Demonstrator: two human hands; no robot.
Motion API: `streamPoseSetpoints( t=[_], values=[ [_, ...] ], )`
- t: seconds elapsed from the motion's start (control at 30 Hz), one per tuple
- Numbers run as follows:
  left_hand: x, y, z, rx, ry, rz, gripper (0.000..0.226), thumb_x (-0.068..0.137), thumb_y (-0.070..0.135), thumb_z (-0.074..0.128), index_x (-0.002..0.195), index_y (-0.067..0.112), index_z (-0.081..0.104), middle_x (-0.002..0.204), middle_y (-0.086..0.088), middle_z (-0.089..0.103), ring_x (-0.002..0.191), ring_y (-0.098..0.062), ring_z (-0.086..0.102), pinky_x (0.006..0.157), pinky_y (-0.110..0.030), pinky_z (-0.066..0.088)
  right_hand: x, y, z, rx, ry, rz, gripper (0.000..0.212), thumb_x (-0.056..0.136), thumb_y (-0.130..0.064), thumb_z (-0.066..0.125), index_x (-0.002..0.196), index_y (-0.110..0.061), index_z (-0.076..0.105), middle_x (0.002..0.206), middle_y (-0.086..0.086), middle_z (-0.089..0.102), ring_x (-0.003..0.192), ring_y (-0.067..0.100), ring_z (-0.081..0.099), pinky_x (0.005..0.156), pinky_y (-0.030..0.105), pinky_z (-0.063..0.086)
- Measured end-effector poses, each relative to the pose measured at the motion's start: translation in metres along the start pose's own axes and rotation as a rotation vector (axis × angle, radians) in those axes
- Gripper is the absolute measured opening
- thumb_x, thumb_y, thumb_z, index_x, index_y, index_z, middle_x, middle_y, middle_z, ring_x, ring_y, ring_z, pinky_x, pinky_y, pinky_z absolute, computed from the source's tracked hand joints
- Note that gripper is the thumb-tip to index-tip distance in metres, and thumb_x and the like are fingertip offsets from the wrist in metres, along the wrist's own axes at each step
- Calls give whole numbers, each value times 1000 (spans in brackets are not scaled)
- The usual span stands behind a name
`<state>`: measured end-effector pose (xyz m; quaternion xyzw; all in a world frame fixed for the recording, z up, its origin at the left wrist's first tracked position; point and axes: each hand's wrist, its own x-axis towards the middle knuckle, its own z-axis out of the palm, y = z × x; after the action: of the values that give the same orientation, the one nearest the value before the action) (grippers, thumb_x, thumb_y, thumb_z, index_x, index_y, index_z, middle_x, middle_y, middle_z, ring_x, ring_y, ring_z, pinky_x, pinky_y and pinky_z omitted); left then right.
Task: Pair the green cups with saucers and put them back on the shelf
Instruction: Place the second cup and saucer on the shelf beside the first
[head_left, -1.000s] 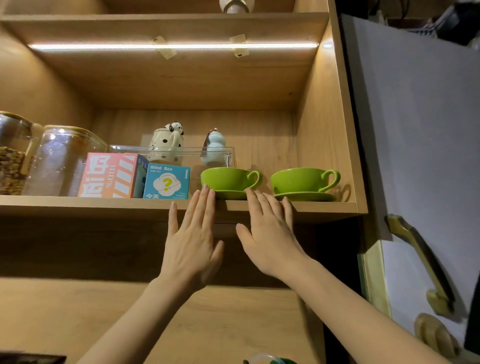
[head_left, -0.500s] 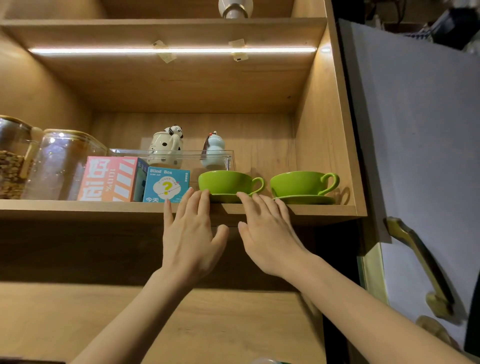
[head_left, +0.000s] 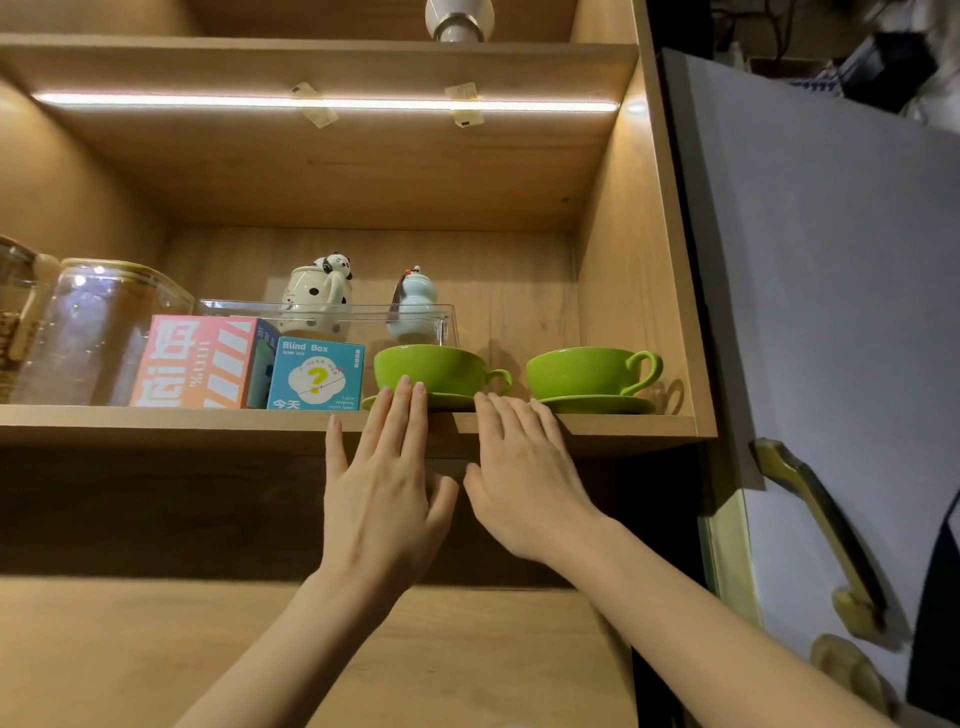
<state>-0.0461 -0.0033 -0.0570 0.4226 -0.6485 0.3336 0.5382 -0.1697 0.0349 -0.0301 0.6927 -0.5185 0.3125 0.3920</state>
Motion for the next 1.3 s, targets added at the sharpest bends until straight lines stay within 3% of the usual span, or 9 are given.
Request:
streamPoseSetpoints(
  t=[0.2,0.3,0.4,0.47,0.57,0.73,0.87,0.97,1.3],
  values=[
    [-1,5,-3,-19,-29,-22,77,76,47,16,145,19,-4,151,4,-10,141,-14,-8,111,-43,-7,-4,5,-14,12,2,-53,60,95,-30,34,148,-12,12,159,6,14,147,18,5,119,37,-4],
    [-3,20,-12,-76,-3,65,76,78,43,27,146,19,6,153,3,-2,142,-16,-1,112,-41,0,-24,19,-21,-1,203,-41,54,90,-28,40,141,-12,36,148,8,42,141,23,30,115,40,9],
    [1,46,-23,-286,-72,196,73,79,43,31,146,24,10,155,8,1,141,-3,1,112,-25,-2,-43,42,-19,-74,311,91,54,83,-29,44,134,-12,47,134,14,57,127,30,50,106,44,24],
    [11,62,-27,-361,-172,257,72,83,42,36,146,26,5,157,8,4,142,-2,5,110,-19,-1,-49,51,-23,-90,222,121,57,86,-27,42,141,-12,37,143,19,45,133,34,42,108,45,18],
    [30,78,-20,-292,-310,261,75,86,41,39,147,20,0,158,0,3,144,-11,4,115,-25,1,-49,60,-28,-154,91,51,64,93,-25,33,149,-16,3,157,18,13,146,33,10,114,41,-3],
    [42,88,-2,-178,-362,182,73,88,37,38,146,11,3,158,-9,6,145,-16,5,119,-34,3,-47,69,-26,-190,144,123,63,79,-32,53,138,-12,41,130,17,58,122,32,55,105,47,34],
    [39,85,2,-221,-294,187,68,87,39,40,145,15,15,155,-4,22,143,-16,17,118,-34,7,-49,77,-32,-95,132,77,62,94,-29,40,148,-18,13,152,14,26,142,28,22,116,37,9],
    [40,83,1,-254,-299,194,71,80,46,33,144,19,19,154,-3,25,143,-17,19,117,-34,7,-51,81,-31,-15,80,99,64,96,-31,37,149,-21,2,157,6,9,145,24,8,118,34,13],
    [36,90,0,-345,-275,178,74,73,47,27,144,26,20,152,1,29,141,-14,21,118,-39,4,-48,96,-27,-80,95,107,64,93,-29,42,148,-15,11,155,7,22,145,22,16,118,45,0]
  ],
)
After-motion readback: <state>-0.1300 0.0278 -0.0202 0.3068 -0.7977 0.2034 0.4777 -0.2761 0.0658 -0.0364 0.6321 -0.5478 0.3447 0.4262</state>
